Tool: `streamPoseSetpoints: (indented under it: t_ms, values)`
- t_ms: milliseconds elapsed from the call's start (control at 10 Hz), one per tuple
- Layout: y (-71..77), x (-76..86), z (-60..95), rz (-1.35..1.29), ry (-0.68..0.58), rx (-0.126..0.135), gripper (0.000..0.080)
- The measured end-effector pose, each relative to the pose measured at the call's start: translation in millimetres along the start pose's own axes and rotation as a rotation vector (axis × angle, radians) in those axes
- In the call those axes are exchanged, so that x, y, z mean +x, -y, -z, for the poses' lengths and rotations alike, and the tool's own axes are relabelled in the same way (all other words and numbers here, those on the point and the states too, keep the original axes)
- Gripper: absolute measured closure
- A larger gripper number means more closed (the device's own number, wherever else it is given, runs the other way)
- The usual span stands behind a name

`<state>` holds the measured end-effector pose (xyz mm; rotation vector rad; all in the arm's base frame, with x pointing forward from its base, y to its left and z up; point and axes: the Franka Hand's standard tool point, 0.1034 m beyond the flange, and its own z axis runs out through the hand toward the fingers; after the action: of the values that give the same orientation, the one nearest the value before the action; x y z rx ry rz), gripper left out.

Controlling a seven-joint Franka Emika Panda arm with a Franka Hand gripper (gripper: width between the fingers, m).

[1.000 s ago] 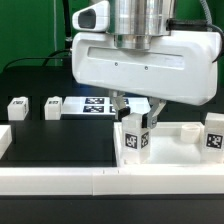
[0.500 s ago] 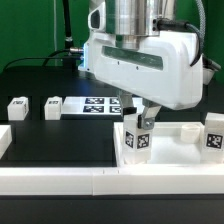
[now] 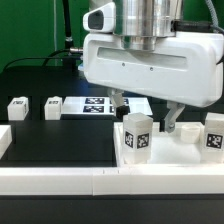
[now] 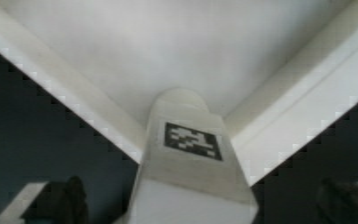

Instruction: Assemble square table

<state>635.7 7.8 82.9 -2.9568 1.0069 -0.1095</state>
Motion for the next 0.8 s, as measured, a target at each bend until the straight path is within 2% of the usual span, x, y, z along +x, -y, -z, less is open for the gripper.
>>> streamPoseSetpoints:
  t_ms: [300, 800]
  values:
    - [-1.2, 1.0, -0.2, 0.239, -0.001, 0.0, 0.0151]
    - [-5.5, 4.8, -2.9, 0.753, -0.01, -0.021, 0.0151]
